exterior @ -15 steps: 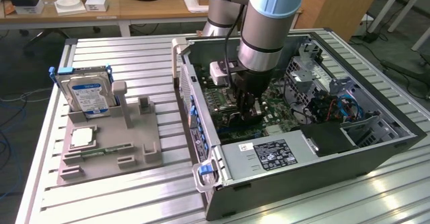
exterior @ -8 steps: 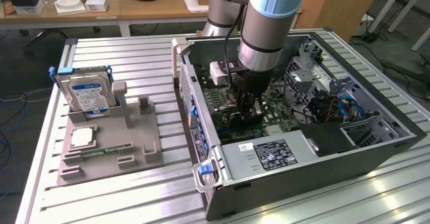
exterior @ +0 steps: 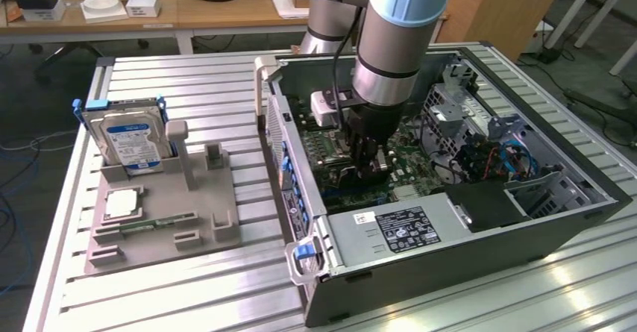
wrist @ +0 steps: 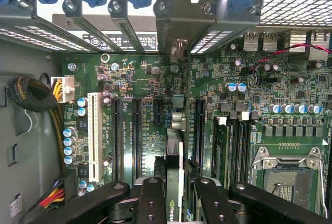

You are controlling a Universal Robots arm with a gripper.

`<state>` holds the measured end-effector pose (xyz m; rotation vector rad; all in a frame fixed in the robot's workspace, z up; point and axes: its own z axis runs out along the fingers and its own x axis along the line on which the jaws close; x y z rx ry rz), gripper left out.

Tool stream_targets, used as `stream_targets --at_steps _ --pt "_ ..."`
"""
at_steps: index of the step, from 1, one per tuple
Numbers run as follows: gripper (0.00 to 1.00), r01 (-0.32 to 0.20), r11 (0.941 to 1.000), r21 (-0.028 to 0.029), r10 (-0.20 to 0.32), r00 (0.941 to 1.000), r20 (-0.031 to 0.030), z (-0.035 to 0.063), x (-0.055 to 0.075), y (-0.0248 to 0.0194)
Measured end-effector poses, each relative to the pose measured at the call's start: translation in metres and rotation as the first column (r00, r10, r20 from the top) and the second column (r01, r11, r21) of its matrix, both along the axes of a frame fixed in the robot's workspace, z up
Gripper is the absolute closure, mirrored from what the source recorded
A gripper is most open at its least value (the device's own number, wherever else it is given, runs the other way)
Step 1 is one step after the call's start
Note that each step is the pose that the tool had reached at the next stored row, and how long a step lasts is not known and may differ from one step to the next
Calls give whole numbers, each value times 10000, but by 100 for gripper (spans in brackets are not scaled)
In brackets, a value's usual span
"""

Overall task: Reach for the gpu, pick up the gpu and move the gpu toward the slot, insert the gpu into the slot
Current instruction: 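Insert the gpu into the slot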

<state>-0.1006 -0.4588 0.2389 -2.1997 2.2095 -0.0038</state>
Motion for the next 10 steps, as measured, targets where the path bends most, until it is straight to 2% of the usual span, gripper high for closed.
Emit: stream_targets --at_steps 10 --pt "74 0 10000 1 0 10000 0 -2 -22 0"
